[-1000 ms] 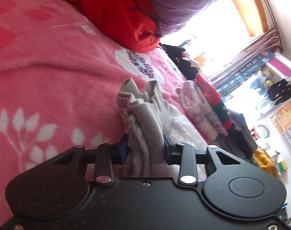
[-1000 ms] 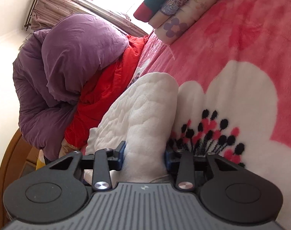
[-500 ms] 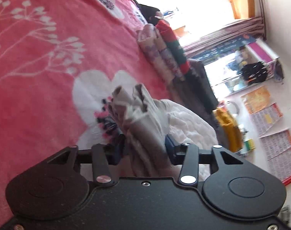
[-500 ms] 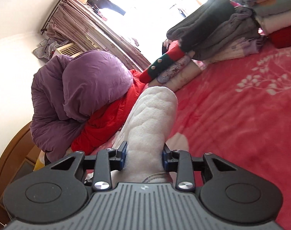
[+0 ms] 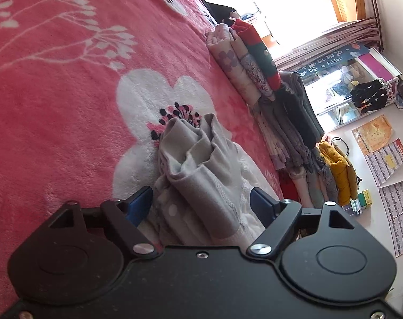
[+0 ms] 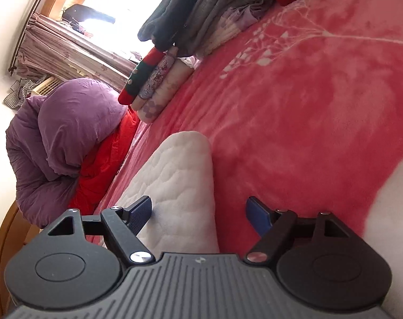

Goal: Fold clothes
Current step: 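Grasp the folded white garment with both tools and lift it, then carry the folded garment onto the clothes stack and open both tools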

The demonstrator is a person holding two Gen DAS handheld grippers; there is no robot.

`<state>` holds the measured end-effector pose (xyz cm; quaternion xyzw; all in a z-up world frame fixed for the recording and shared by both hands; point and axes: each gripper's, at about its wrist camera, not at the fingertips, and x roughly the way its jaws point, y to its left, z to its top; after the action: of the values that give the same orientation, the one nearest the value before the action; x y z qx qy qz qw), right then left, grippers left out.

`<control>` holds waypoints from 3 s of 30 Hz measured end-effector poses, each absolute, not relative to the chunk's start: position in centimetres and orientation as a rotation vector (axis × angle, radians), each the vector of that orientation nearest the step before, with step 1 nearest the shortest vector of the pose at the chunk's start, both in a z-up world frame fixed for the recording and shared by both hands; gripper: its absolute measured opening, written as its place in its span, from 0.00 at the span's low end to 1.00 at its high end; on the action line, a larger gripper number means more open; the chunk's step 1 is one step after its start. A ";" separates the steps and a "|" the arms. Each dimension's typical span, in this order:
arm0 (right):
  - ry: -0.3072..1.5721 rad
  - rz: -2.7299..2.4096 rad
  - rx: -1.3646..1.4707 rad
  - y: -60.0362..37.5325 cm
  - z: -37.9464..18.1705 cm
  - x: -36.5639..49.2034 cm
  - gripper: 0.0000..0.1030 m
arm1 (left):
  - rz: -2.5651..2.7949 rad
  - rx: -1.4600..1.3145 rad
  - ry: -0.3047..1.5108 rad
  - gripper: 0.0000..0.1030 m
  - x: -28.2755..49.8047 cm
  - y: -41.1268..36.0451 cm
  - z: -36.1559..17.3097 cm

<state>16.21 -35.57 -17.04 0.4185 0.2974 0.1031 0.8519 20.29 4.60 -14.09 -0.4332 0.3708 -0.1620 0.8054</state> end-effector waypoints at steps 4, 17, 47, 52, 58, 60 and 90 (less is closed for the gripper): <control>0.623 0.260 0.840 -34.8 -16.9 16.8 0.76 | -0.345 -0.880 0.790 0.76 20.4 3.6 -13.9; 0.572 0.376 0.853 -34.4 -15.5 17.0 0.34 | -0.406 -0.939 0.744 0.41 20.1 2.6 -12.9; 0.386 0.424 0.920 -41.9 -9.2 28.8 0.34 | -0.538 -0.991 0.675 0.40 35.7 -3.7 -6.9; 0.320 0.428 0.842 -43.5 -3.0 34.0 0.34 | -0.624 -1.013 0.581 0.40 42.4 -6.3 -2.2; 0.221 0.357 0.687 -47.0 5.5 39.7 0.34 | -0.744 -1.023 0.488 0.40 50.0 -11.5 3.3; 0.184 0.313 0.617 -48.1 8.3 41.3 0.34 | -0.781 -1.023 0.465 0.40 52.3 -13.4 4.8; 0.412 0.036 0.438 -41.3 -1.3 30.7 0.68 | -0.571 -0.742 0.713 0.83 34.5 -5.9 -4.7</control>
<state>30.72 -41.31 -1.27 0.2158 0.2030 0.0176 0.9549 34.45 -5.86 -4.73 -0.3499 0.3364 -0.2693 0.8318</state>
